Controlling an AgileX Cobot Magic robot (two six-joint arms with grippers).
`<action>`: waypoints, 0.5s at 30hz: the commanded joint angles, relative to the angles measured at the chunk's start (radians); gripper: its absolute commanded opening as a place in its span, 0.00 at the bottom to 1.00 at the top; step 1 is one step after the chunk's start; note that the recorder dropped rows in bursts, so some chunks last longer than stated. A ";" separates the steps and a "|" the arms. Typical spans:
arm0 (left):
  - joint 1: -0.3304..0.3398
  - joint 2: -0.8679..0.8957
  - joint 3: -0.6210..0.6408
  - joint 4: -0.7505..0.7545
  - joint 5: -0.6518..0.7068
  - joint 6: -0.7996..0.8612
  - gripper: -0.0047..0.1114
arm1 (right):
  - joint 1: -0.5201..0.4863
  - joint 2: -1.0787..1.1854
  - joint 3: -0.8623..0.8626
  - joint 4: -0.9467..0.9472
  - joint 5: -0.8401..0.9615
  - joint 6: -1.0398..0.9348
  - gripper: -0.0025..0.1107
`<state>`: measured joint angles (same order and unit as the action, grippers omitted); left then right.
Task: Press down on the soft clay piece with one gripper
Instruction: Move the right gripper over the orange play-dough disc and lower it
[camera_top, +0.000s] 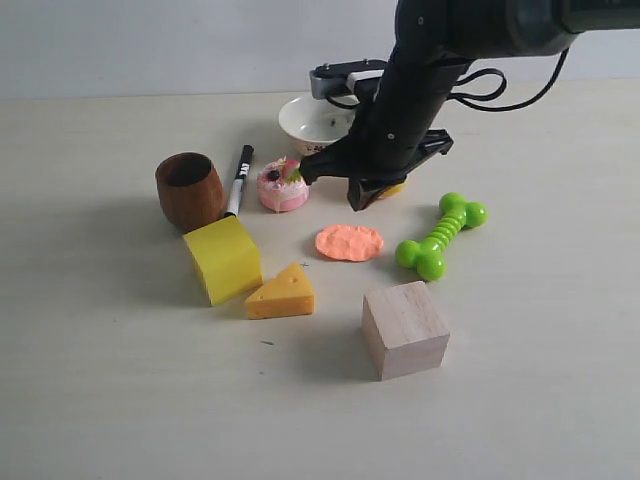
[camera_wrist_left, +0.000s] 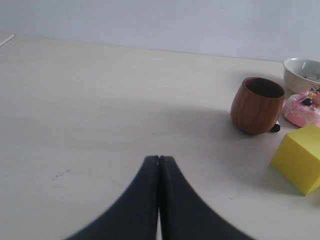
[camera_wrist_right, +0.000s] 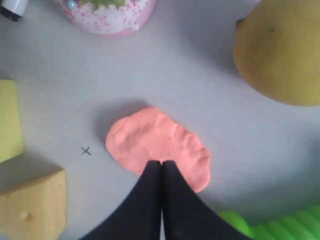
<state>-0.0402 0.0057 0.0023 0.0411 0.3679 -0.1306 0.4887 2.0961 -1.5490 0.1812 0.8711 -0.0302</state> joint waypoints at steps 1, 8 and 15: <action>-0.008 -0.006 -0.002 -0.004 -0.008 -0.002 0.04 | 0.031 0.033 -0.080 -0.051 0.074 0.060 0.02; -0.008 -0.006 -0.002 -0.004 -0.008 -0.002 0.04 | 0.082 0.118 -0.146 -0.157 0.154 0.152 0.02; -0.008 -0.006 -0.002 -0.004 -0.008 -0.002 0.04 | 0.082 0.147 -0.146 -0.161 0.163 0.165 0.02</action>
<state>-0.0402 0.0057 0.0023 0.0411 0.3679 -0.1306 0.5711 2.2432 -1.6859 0.0291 1.0308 0.1291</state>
